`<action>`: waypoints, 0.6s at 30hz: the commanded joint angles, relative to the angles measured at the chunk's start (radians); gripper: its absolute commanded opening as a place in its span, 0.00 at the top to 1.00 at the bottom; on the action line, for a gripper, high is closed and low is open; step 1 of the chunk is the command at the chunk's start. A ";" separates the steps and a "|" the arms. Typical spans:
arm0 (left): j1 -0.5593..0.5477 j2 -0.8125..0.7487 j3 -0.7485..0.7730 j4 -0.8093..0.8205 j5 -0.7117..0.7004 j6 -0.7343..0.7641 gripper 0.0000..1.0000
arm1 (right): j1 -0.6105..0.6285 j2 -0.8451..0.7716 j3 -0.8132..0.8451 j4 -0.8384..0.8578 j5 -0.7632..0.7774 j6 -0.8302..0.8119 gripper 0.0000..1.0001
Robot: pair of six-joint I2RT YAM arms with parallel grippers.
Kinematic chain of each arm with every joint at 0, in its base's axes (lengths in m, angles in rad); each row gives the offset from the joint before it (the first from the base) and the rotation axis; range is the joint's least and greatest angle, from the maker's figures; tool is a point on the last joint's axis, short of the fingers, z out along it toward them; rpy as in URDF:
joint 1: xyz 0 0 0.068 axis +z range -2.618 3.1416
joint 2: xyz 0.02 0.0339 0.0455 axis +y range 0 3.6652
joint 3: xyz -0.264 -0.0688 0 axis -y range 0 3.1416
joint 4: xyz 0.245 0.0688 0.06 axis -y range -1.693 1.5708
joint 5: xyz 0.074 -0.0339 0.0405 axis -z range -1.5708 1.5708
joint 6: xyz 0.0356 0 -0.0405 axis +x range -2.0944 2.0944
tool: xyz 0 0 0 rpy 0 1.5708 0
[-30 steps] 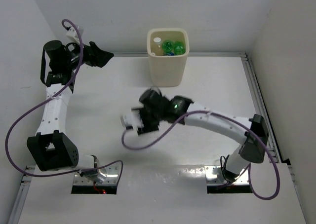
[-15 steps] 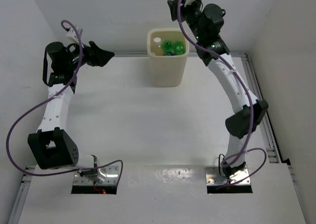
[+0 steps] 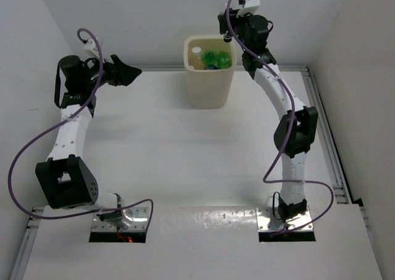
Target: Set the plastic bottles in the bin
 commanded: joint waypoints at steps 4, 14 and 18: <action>0.026 0.003 -0.031 -0.005 0.024 0.034 0.01 | -0.018 -0.012 -0.055 0.105 -0.029 0.105 0.96; 0.057 -0.040 -0.050 -0.060 0.033 0.092 0.01 | 0.000 0.043 -0.064 0.107 -0.057 0.070 0.23; 0.068 -0.060 -0.050 -0.078 0.033 0.112 0.01 | 0.011 -0.004 -0.044 0.041 -0.102 0.076 0.00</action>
